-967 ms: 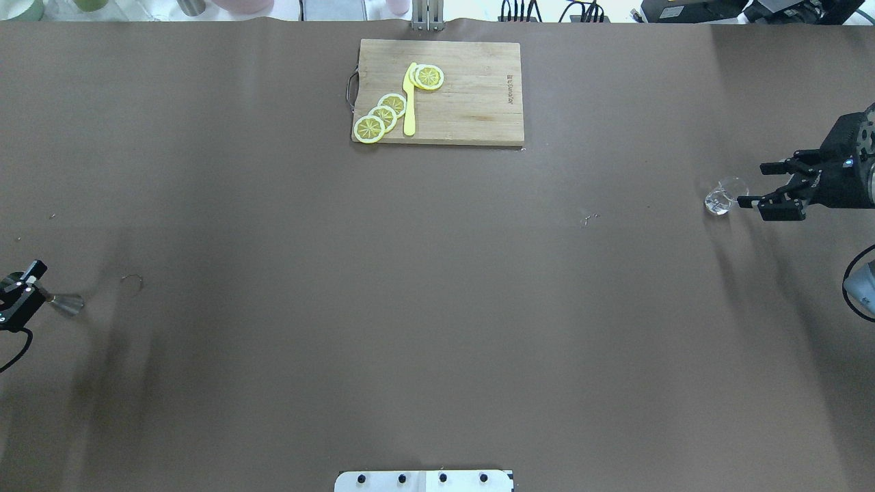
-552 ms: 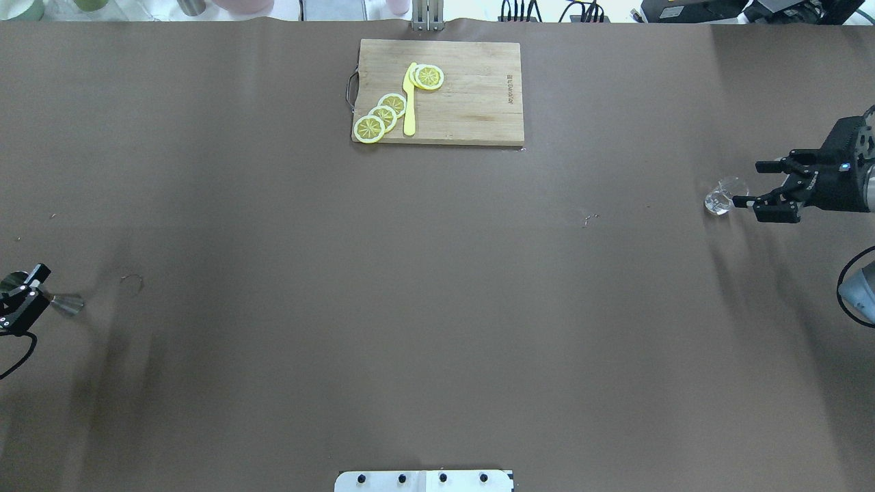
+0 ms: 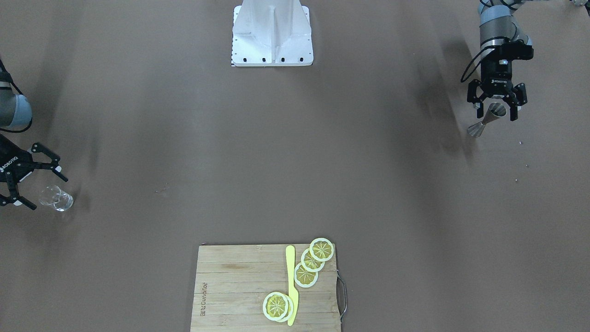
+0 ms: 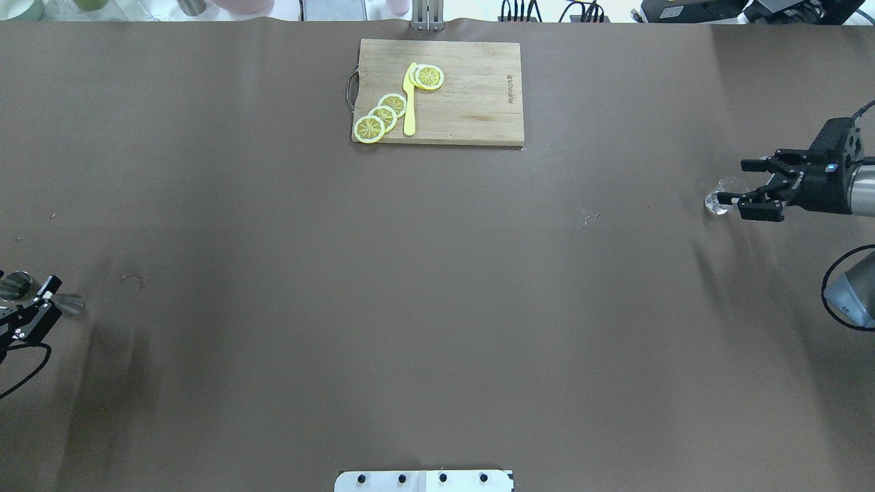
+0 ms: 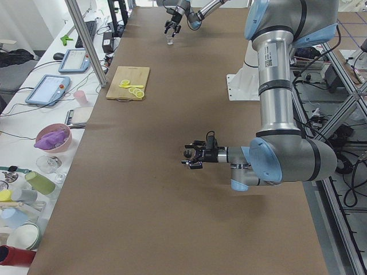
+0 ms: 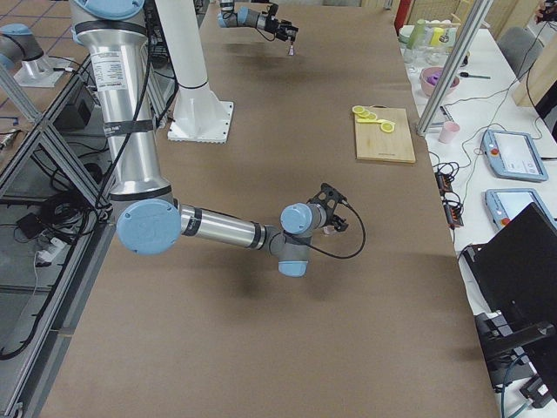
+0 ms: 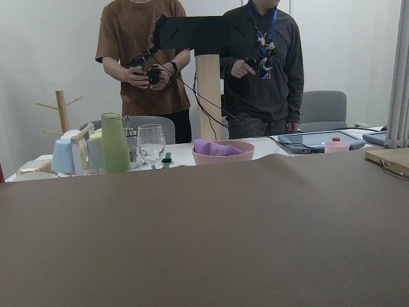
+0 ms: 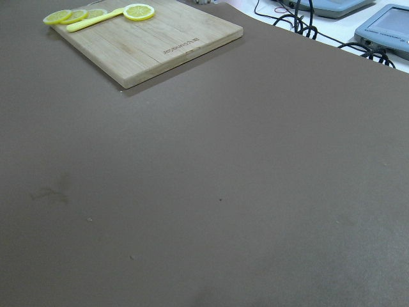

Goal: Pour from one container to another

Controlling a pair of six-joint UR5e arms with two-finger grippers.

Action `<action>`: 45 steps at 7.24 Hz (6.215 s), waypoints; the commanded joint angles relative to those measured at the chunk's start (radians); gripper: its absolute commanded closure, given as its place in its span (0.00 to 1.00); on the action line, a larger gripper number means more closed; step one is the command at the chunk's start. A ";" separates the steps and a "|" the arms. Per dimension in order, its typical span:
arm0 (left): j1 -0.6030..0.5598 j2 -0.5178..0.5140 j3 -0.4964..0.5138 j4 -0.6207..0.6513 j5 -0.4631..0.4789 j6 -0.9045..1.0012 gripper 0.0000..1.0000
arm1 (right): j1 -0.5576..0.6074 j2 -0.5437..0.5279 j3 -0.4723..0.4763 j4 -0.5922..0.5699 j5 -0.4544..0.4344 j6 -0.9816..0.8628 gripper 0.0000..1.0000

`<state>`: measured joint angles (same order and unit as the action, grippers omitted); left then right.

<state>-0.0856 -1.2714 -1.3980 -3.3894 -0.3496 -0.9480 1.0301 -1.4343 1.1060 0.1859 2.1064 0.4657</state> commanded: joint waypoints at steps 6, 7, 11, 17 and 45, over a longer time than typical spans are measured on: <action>0.026 -0.057 0.093 -0.011 0.046 -0.032 0.07 | -0.001 0.018 -0.074 0.032 -0.014 0.042 0.10; 0.027 -0.071 0.111 -0.011 0.046 -0.038 0.08 | -0.004 0.025 -0.074 0.030 -0.016 0.041 0.10; 0.036 -0.095 0.148 -0.011 0.046 -0.075 0.09 | -0.028 0.031 -0.095 0.030 -0.019 0.034 0.11; 0.036 -0.100 0.152 -0.025 0.047 -0.106 0.41 | -0.053 0.032 -0.107 0.030 -0.023 -0.024 0.18; 0.026 -0.009 -0.128 -0.042 -0.006 0.215 1.00 | 0.308 0.127 0.015 -0.240 0.485 -0.275 1.00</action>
<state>-0.0560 -1.2823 -1.4835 -3.4316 -0.3272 -0.8444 1.3238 -1.3084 1.1145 -0.0491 2.5841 0.1911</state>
